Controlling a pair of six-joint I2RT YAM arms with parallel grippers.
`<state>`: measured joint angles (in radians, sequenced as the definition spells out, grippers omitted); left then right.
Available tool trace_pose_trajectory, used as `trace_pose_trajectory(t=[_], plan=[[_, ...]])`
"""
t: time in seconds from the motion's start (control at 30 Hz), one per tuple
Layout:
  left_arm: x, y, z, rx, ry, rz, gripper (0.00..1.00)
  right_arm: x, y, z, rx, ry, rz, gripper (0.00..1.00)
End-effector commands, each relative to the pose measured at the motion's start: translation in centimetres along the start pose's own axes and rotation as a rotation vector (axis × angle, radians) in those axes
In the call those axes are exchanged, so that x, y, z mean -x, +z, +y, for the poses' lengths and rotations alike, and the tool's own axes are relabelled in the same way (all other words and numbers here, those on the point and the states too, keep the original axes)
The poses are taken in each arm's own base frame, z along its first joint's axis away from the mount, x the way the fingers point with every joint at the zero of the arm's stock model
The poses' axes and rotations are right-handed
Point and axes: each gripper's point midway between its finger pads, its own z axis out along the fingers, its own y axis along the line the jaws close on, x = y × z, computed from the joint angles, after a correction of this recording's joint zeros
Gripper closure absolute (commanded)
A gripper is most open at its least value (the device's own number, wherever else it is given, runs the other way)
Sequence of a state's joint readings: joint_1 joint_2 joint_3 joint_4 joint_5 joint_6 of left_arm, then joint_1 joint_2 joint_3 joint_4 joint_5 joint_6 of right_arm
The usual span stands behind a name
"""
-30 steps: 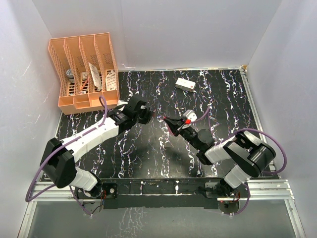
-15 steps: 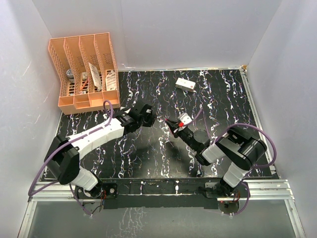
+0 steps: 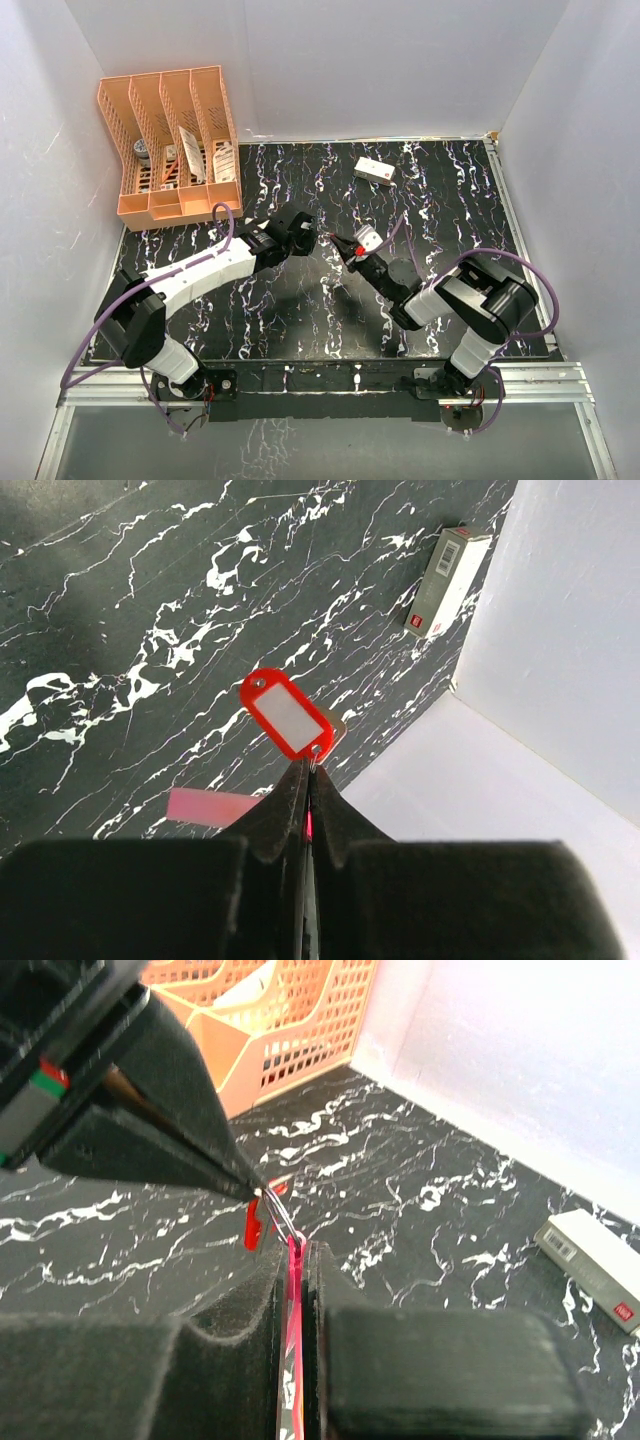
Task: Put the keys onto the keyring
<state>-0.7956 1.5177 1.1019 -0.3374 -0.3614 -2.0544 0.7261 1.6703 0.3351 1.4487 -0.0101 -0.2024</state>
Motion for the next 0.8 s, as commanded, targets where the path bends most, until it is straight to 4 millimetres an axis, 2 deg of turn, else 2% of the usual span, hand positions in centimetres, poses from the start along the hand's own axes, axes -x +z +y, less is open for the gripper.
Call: trace_pose_trajectory(t=[0.0,0.27,0.77], plan=[[0.4,-1.8,-2.3,-0.059,-0.035,-0.02,1.0,12.7,0.4,-2.5,-0.098,-0.037,-0.458,1.0],[0.8,-2.7,-3.3,-0.088,-0.051,-0.031,1.0,14.0,0.9,-3.2,-0.141,-0.027,-0.49,1.0],[1.0,-3.3,-4.2,-0.12,-0.063,-0.036,1.0,13.7,1.6,-1.6,-0.096,-0.023,-0.482,1.0]])
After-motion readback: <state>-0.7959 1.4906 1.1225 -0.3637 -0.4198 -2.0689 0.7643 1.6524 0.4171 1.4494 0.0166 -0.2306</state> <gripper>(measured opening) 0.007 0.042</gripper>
